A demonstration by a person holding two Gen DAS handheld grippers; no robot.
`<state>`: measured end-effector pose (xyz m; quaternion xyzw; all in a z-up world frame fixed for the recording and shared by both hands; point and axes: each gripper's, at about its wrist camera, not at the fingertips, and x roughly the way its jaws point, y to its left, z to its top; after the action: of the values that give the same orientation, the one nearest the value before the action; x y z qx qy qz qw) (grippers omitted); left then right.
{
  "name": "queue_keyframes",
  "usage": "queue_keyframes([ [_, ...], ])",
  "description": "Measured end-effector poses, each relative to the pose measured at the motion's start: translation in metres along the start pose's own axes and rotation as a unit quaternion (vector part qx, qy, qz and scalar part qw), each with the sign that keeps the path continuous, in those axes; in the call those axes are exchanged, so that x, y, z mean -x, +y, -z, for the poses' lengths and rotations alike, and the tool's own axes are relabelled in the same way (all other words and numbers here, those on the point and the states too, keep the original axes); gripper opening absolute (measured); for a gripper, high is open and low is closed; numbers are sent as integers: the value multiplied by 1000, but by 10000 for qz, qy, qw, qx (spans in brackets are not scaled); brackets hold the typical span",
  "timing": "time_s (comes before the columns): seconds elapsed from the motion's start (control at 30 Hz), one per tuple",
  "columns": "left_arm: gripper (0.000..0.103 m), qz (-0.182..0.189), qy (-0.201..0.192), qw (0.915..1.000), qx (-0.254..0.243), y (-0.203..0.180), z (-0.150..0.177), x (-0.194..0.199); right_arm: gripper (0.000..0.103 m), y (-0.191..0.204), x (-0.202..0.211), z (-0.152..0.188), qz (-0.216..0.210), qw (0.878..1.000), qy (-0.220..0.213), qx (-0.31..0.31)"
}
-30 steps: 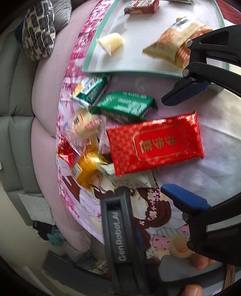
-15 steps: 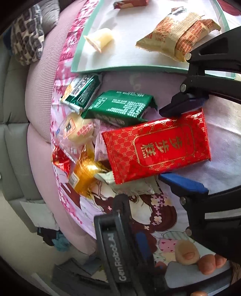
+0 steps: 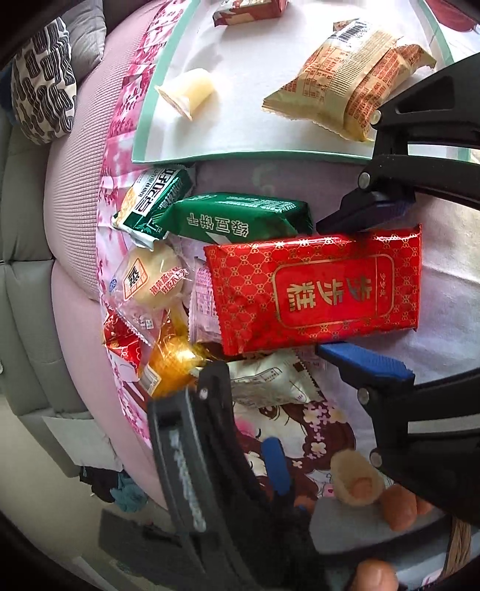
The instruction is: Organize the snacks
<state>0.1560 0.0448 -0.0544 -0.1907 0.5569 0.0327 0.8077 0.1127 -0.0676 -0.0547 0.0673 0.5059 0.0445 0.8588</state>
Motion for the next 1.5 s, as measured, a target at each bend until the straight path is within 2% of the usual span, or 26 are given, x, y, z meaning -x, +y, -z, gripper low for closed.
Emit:
queue_keyframes([
  [0.07, 80, -52, 43, 10000, -30, -2, 1, -5, 61, 0, 0, 0, 14, 10000, 0, 7],
  [0.17, 72, -193, 27, 9997, -122, -6, 0, -9, 61, 1, -1, 0, 26, 10000, -2, 7],
  [0.23, 55, -262, 19, 9996, -144, -7, 1, -9, 61, 0, -1, 0, 25, 10000, -1, 10],
  [0.27, 54, -271, 98, 9994, -209, -7, 1, -10, 61, 0, -1, 0, 27, 10000, 0, 13],
  [0.6, 53, -432, 135, 9986, -290, -13, 6, -7, 61, 1, -1, 0, 53, 10000, 7, 18],
  [0.8, 53, -375, 116, 9989, -237, -9, 15, 7, 52, 2, 1, 0, 80, 10000, -7, 53],
  [1.03, 53, -310, -4, 9992, -240, -4, 14, 24, 45, 5, 8, 1, 112, 9998, -54, 139],
  [1.5, 53, -87, -427, 9985, -337, 6, 15, 70, 44, 6, 32, -1, -153, 9994, -307, 100],
])
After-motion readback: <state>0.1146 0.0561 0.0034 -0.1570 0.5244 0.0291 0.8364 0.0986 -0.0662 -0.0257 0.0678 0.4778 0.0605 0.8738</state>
